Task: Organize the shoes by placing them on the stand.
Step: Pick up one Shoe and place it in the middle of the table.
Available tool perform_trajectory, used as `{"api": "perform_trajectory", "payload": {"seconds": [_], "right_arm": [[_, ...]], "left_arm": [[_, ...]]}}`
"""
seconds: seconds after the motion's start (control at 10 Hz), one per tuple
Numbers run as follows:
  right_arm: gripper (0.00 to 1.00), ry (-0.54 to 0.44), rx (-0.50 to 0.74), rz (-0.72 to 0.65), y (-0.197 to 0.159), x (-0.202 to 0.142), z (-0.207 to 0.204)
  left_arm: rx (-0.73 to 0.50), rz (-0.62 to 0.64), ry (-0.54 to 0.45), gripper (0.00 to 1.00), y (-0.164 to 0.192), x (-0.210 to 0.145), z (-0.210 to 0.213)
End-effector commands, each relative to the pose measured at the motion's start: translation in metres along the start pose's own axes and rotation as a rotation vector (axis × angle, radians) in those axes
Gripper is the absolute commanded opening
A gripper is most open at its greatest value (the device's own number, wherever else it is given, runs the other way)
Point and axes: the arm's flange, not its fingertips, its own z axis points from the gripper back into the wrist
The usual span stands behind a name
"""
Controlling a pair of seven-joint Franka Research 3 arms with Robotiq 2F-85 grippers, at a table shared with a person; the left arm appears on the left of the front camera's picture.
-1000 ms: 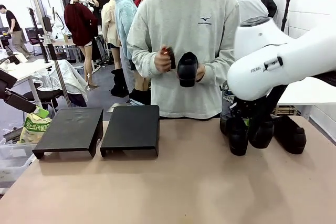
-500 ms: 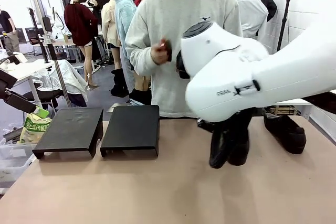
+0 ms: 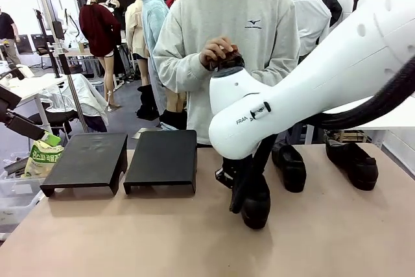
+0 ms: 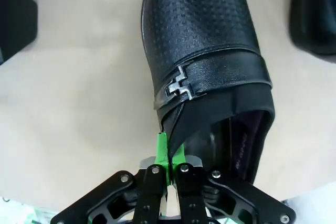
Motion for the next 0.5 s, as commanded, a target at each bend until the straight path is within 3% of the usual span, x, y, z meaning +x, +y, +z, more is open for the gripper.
{"api": "perform_trajectory", "payload": {"seconds": [0.0, 0.4], "right_arm": [[0.00, 0.011, 0.034, 0.002, 0.008, -0.004, 0.005], [0.00, 0.023, 0.069, 0.029, 0.017, -0.022, 0.014]], "left_arm": [[0.000, -0.015, 0.004, 1.00, 0.002, -0.002, 0.001], [0.000, -0.015, 0.004, 1.00, 0.002, -0.002, 0.001]]}}
